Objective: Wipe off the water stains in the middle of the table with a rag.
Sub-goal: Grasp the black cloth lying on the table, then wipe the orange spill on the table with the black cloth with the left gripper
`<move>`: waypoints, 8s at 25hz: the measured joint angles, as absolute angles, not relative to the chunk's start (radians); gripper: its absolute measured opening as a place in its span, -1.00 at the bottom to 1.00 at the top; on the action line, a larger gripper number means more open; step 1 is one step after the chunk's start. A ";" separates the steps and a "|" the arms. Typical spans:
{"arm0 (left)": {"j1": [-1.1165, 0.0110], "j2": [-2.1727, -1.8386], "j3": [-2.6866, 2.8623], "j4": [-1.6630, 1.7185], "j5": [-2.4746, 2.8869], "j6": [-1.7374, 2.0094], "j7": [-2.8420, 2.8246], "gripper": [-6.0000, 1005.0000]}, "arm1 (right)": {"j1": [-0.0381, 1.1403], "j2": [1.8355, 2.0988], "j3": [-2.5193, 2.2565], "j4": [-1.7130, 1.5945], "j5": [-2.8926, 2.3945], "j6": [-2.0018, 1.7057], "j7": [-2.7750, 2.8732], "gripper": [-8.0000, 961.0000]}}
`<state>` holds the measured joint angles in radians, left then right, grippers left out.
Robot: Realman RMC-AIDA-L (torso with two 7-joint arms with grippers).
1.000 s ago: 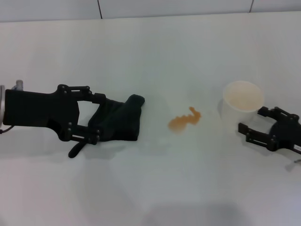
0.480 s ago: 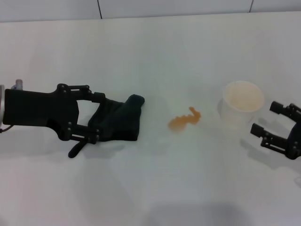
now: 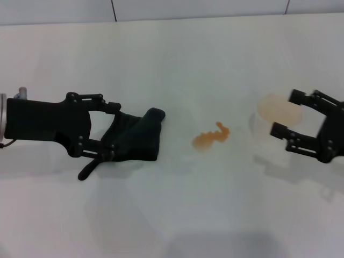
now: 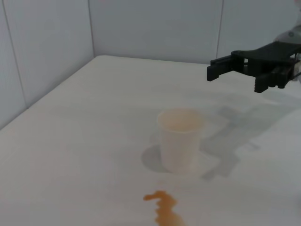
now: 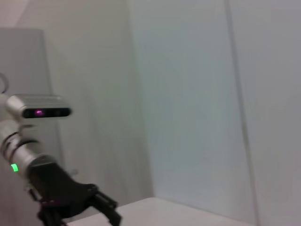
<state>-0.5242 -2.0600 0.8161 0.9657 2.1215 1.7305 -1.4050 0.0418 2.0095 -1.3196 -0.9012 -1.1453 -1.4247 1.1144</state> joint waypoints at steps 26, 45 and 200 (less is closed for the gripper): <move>-0.525 -2.052 0.816 0.966 2.124 1.702 -1.414 0.73 | 0.177 2.007 -1.311 -1.309 -1.659 -1.279 1.608 0.75; -0.667 -2.043 0.824 0.954 2.337 1.565 -1.602 0.73 | 0.180 2.010 -1.322 -1.312 -1.619 -1.271 1.611 0.74; -0.892 -2.092 1.449 0.395 1.740 0.945 -1.384 -0.88 | 0.182 2.010 -1.352 -1.288 -1.529 -1.295 1.597 0.72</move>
<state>-0.8920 -2.0924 1.4495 0.3947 1.7404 0.9450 -1.3836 0.1820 2.0095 -1.3521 -1.2878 -1.5293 -1.2947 1.5969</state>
